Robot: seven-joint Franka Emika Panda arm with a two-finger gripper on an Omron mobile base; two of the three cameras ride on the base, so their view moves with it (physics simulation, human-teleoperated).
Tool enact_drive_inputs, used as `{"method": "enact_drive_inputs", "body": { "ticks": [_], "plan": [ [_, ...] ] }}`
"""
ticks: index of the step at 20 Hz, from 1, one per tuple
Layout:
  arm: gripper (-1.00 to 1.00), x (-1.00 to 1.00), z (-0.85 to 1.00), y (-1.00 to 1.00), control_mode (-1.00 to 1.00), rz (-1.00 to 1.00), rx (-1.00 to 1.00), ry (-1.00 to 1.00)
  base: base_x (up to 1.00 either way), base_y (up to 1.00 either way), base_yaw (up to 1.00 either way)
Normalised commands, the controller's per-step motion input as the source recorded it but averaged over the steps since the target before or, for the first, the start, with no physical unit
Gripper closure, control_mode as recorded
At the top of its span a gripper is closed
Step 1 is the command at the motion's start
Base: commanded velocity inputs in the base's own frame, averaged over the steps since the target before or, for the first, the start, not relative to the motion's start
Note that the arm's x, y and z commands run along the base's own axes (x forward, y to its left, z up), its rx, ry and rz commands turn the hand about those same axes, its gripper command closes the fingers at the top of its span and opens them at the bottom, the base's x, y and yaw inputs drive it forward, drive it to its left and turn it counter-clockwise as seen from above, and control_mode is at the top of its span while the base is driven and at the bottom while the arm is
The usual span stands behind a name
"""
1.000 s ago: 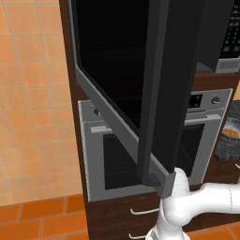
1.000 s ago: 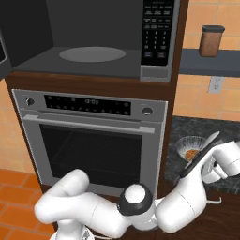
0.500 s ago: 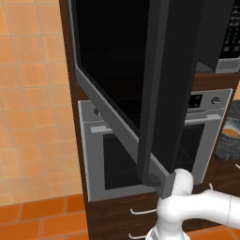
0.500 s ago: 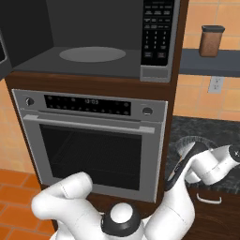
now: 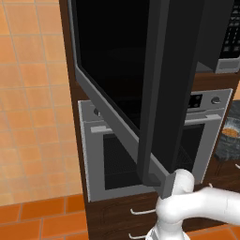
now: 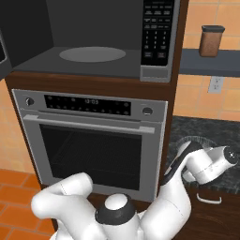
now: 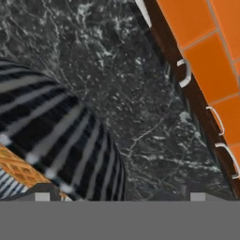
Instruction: Open the microwave, place the bowl with waffle inside the microwave, then close the microwave door and turn it on.
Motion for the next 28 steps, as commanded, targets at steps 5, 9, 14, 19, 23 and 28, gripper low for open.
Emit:
{"method": "enact_drive_inputs", "body": {
  "ticks": [5, 9, 14, 19, 23, 28],
  "plan": [
    [1.00, 0.06, -0.02, 0.00, -1.00, 0.00, -0.02, 0.04, 0.00, 0.00, 0.00],
    [1.00, -0.05, 0.00, 0.00, -1.00, 0.00, 0.00, 0.00, 0.00, 0.00, 0.00],
    [1.00, -0.37, -0.02, 0.00, -1.00, 0.00, 0.00, 0.00, 0.00, 0.00, 0.00],
    [1.00, -0.89, 0.15, -0.25, -1.00, -0.06, 0.02, -0.01, 0.00, 0.00, 0.00],
    [1.00, -1.00, 0.77, -0.28, -1.00, -0.09, 0.06, -0.22, 0.00, 0.00, 0.00],
    [1.00, -0.99, 0.89, 0.60, -1.00, 0.04, 0.03, -0.54, 0.00, 0.00, 0.00]
  ]
}}
